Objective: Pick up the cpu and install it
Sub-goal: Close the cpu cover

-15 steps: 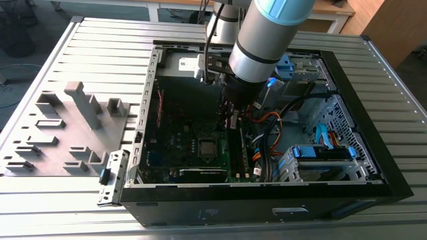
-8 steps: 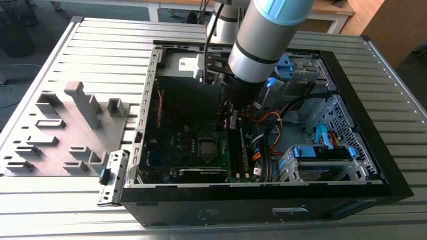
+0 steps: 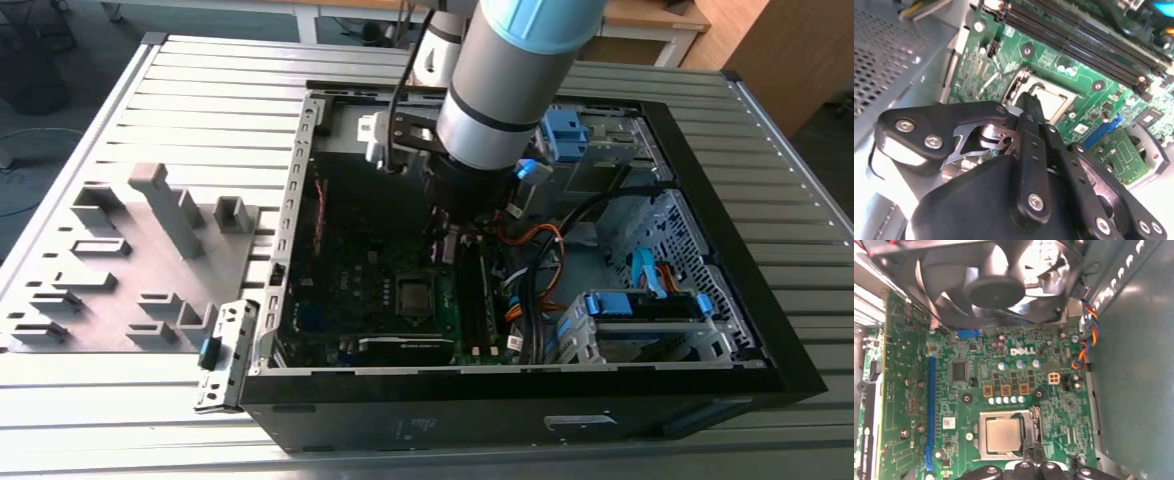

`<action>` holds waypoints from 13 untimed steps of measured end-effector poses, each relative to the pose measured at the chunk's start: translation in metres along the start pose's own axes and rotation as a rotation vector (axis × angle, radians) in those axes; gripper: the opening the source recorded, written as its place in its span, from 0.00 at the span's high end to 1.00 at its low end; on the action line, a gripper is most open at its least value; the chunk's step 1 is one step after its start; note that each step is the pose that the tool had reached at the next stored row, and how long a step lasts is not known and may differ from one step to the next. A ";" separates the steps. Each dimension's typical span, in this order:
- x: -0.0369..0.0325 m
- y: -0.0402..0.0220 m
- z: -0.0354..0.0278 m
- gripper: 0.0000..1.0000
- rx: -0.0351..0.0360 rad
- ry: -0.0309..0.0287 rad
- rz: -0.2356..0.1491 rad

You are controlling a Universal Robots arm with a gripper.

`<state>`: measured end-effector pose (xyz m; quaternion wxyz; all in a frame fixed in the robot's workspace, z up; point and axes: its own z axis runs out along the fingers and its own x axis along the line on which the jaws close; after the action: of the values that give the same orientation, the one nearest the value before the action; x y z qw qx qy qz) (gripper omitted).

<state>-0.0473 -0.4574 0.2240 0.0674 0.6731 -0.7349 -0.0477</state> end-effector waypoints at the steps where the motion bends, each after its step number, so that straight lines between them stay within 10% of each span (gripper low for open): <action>1: 0.0017 0.0003 0.0001 0.89 0.0002 0.0001 0.000; 13: 0.0229 0.0025 0.0014 0.89 0.0009 0.0000 0.000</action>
<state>-0.0519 -0.4800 0.2239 0.0672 0.6731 -0.7350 -0.0474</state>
